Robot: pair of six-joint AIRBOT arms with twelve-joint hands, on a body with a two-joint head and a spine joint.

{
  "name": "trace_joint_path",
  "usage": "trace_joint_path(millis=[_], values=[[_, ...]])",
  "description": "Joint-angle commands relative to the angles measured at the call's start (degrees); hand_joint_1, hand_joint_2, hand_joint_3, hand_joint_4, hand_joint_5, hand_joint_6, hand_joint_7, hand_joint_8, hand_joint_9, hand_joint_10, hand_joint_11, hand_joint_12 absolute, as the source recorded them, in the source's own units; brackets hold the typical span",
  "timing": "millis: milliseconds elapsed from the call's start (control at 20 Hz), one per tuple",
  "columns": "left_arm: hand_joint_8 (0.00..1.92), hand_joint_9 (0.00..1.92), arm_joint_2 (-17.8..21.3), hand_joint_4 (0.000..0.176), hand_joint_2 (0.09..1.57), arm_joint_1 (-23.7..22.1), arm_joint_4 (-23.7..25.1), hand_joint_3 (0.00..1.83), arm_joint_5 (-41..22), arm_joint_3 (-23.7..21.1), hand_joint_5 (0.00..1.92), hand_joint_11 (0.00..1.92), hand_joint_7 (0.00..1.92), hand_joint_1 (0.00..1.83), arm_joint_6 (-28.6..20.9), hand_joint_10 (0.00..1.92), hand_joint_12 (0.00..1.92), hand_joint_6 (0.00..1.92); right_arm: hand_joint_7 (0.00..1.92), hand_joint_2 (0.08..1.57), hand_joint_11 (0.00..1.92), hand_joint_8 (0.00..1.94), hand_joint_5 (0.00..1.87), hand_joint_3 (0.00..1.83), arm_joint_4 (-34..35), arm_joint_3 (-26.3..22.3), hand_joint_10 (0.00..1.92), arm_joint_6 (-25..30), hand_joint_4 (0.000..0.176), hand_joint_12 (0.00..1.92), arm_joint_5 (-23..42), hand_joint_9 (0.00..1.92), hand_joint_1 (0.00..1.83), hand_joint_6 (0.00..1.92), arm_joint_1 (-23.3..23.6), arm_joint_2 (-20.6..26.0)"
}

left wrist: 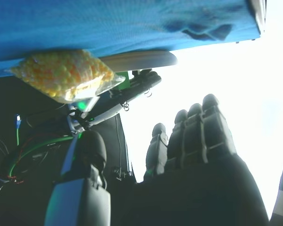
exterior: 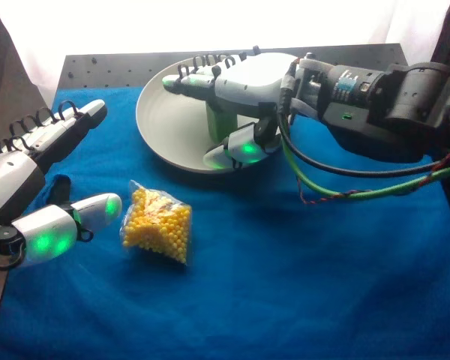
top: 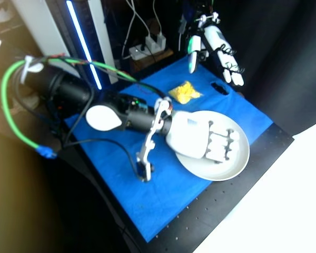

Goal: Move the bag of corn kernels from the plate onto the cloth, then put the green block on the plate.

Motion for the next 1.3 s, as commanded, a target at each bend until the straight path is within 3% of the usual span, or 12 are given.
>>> trace_joint_path(millis=[0,150,300,400,450,550,600,650,700,900,1050,1250], values=[[0.00,0.00,-0.4,0.176,1.20,-0.2,1.3,0.00,-6.2,0.2,0.00,0.00,0.00,0.44,-0.6,0.00,0.00,0.00,0.00,1.07,0.00,0.00,0.00,0.00,0.4,-0.9,0.01,0.0,0.064,1.11,6.9,0.04,0.76,0.00,0.8,1.5],[0.00,0.00,-0.4,0.176,1.20,-0.2,1.0,0.00,-6.2,0.0,0.00,0.02,0.00,0.42,-0.6,0.00,0.01,0.00,0.00,1.06,0.00,0.00,0.00,0.00,0.3,-5.4,0.00,0.0,0.061,1.09,12.5,0.00,0.70,0.00,1.1,6.7],[0.00,0.00,-0.4,0.175,1.21,-0.1,0.9,0.00,-6.5,-0.2,0.00,0.01,0.00,0.39,-0.6,0.00,0.15,0.00,0.00,1.03,0.00,0.00,0.00,0.00,0.4,-11.3,0.00,0.0,0.118,1.32,20.5,0.00,0.55,0.00,1.3,12.1],[0.00,0.00,-0.3,0.176,1.20,-0.1,0.8,0.00,-6.8,-0.3,0.00,0.00,0.00,0.42,-0.6,0.00,0.17,0.00,0.00,1.08,0.00,0.00,0.00,0.00,0.4,-14.9,0.00,0.0,0.145,0.76,24.6,0.00,0.47,0.00,1.3,16.3],[0.00,0.00,-0.2,0.176,1.20,-0.1,0.8,0.00,-7.2,-0.3,0.00,0.00,0.00,0.39,-0.6,0.00,0.25,0.00,0.00,1.20,0.00,0.00,0.00,0.00,0.5,-16.6,0.00,0.0,0.133,0.25,26.8,0.00,0.46,0.00,1.3,18.8],[0.00,0.01,0.0,0.176,1.18,-0.1,0.9,0.00,-8.0,-0.5,0.00,0.00,0.00,0.33,-0.6,0.00,0.63,0.00,0.00,1.30,0.00,0.00,0.00,0.00,1.0,-19.7,0.02,0.0,0.026,0.80,29.5,0.01,0.43,0.00,0.3,23.6],[0.00,0.00,0.3,0.176,1.20,-0.1,1.0,0.00,-8.4,-0.6,0.00,0.00,0.00,0.34,-0.6,0.00,0.53,0.00,0.00,1.34,0.00,0.00,0.00,0.00,2.4,-21.3,0.00,0.0,0.000,0.24,31.3,0.00,0.38,0.00,-1.7,26.0],[0.00,0.00,0.5,0.167,1.22,-0.1,1.1,0.00,-8.7,-0.6,0.00,0.00,0.00,0.35,-0.5,0.00,0.48,0.00,0.00,1.35,0.00,0.00,0.00,0.00,3.6,-22.3,0.00,0.0,0.013,0.05,32.8,0.00,0.34,0.00,-3.2,27.2],[0.00,0.00,0.7,0.174,1.23,-0.1,1.1,0.00,-9.1,-0.7,0.00,0.00,0.00,0.34,-0.5,0.00,0.34,0.00,0.00,1.33,0.00,0.00,0.00,0.00,4.8,-23.4,0.00,-0.4,0.069,0.01,34.2,0.00,0.30,0.00,-4.9,28.7],[0.00,0.00,2.2,0.169,1.24,-0.4,2.0,0.00,-10.8,-1.4,0.00,0.00,0.00,0.32,0.9,0.00,0.00,0.00,0.00,1.34,0.00,0.00,0.00,0.00,10.8,-29.2,0.00,-8.6,0.080,0.00,35.5,0.00,0.15,0.00,-9.9,34.6],[0.00,0.00,3.4,0.176,1.23,-0.8,3.0,0.00,-12.5,-1.9,0.00,0.00,0.00,0.29,1.1,0.00,0.00,0.00,0.00,1.37,0.00,0.00,0.00,0.01,15.8,-32.1,0.00,-11.2,0.021,0.00,39.3,0.00,0.17,0.00,-16.2,38.0],[0.00,0.00,5.9,0.176,1.24,-1.8,5.5,0.00,-15.1,-3.1,0.00,0.00,0.00,0.29,2.6,0.00,0.00,0.00,0.00,1.35,0.00,0.00,0.00,0.00,20.1,-35.8,0.00,-11.9,0.059,0.00,47.1,0.00,0.24,0.00,-22.7,43.0]])
